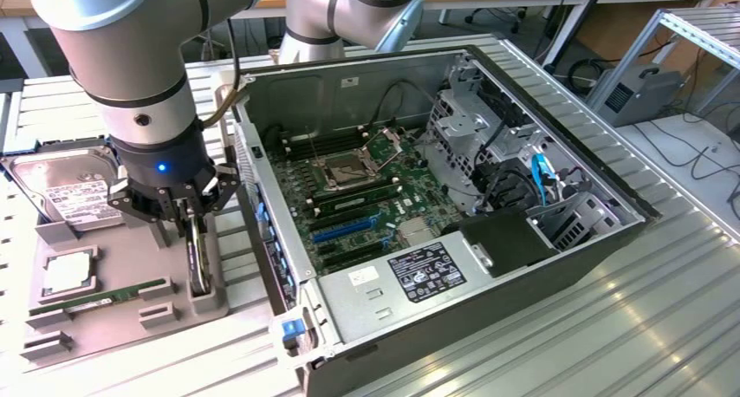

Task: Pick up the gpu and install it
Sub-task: 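Pick up the gpu and move the gpu toward the slot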

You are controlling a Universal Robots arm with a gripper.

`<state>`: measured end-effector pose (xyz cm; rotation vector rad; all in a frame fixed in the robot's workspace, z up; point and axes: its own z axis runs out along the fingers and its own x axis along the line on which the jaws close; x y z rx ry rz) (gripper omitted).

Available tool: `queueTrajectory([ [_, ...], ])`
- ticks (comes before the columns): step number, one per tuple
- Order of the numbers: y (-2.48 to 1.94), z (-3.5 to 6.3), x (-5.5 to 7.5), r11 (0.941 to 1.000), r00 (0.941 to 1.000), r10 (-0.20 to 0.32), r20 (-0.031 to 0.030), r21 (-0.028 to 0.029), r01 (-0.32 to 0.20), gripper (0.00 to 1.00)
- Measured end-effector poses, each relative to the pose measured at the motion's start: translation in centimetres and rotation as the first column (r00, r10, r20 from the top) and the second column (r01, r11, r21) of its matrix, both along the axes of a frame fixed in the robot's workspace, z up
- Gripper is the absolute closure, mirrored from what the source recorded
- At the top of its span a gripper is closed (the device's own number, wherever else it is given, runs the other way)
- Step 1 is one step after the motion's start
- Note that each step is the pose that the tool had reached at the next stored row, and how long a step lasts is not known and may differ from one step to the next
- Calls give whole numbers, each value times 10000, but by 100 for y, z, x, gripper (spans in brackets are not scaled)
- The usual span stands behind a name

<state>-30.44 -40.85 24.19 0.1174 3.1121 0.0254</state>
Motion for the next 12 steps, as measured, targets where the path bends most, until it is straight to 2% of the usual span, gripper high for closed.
queueTrajectory([
  [12,0,79,0,10000,10000,-1,0,0,1,73],
])
